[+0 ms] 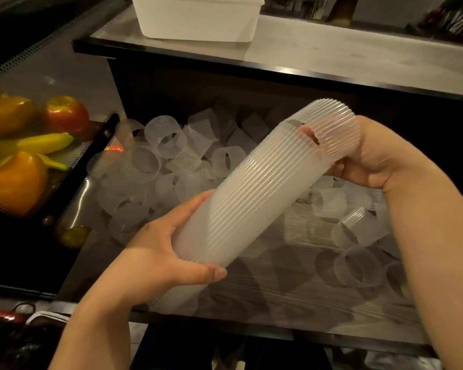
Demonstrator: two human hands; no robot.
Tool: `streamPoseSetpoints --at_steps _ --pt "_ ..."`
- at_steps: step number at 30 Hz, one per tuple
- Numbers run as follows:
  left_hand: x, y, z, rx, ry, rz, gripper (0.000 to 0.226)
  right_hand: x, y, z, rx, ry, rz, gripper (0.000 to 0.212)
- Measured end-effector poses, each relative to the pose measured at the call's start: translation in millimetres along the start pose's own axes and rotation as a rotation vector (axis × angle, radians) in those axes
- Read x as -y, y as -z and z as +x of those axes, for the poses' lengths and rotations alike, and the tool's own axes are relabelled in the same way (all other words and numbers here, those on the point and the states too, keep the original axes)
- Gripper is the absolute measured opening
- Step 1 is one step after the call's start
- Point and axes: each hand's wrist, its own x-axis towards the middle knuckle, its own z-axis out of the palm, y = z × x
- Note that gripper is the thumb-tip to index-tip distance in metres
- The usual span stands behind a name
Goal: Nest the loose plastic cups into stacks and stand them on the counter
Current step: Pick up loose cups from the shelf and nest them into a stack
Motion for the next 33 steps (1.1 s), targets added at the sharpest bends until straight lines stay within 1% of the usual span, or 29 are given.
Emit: streamPoseSetpoints --at_steps 1,2,5,8,11,14,17,19,21,23,24,25,26,28,31,33 --pt "1.1 0.3 -0.3 0.002 -0.001 0.002 0.102 0.8 0.9 0.8 -0.009 -0.002 -0.058 0.013" --pt "2.0 0.2 -0.4 0.003 -0.003 0.004 0.103 2.1 1.6 1.1 -0.019 0.000 -0.129 0.011" --pt "3.5 -0.7 1.1 0.004 -0.015 -0.001 0.102 8.9 -3.4 -1.3 0.037 0.034 -0.296 0.027" --pt "2.5 -2.6 2.3 -0.008 -0.022 -0.023 0.101 14.4 -10.9 -3.0 0.071 0.075 -0.323 0.040" --pt "1.4 -0.8 3.1 -0.034 -0.032 -0.024 0.100 15.2 -15.3 -4.0 0.070 0.144 -0.335 0.045" --pt "0.2 2.8 3.8 -0.051 -0.037 0.000 0.100 12.3 -19.9 -2.0 0.075 0.185 -0.317 0.043" --pt "2.6 5.0 3.1 -0.073 -0.032 0.003 0.100 10.4 -24.6 2.7 0.061 0.192 -0.348 0.036" --pt "5.1 5.7 3.0 -0.106 -0.036 -0.008 0.099 9.1 -31.8 5.9 0.017 0.219 -0.298 0.024" --pt "6.9 6.3 3.8 -0.157 -0.046 -0.026 0.099 2.9 -42.3 13.6 -0.073 0.249 -0.097 0.014" --pt "7.2 6.9 4.8 -0.220 -0.065 -0.065 0.095 -9.8 -54.7 27.9 -0.224 0.225 0.109 0.015" --pt "7.2 7.4 4.7 -0.251 -0.076 -0.089 0.093 -18.8 -61.3 35.9 -0.297 0.193 0.143 0.020" --pt "7.8 8.5 4.2 -0.278 -0.086 -0.113 0.092 -29.5 -68.5 42.6 -0.337 0.164 0.136 0.022" --pt "7.8 9.1 3.6 -0.302 -0.098 -0.137 0.092 -42.4 -74.9 48.2 -0.344 0.146 0.102 0.021" --pt "10.1 11.9 1.3 -0.339 -0.123 -0.187 0.091 -70.6 -91.6 53.7 -0.272 0.115 -0.036 0.023" --pt "14.1 16.1 1.1 -0.390 -0.149 -0.223 0.086 -102.3 -114.4 56.8 -0.166 0.053 -0.411 0.048" --pt "16.4 19.3 1.7 -0.409 -0.133 -0.182 0.089 -114.5 -127.6 62.5 -0.112 0.011 -0.588 0.062"
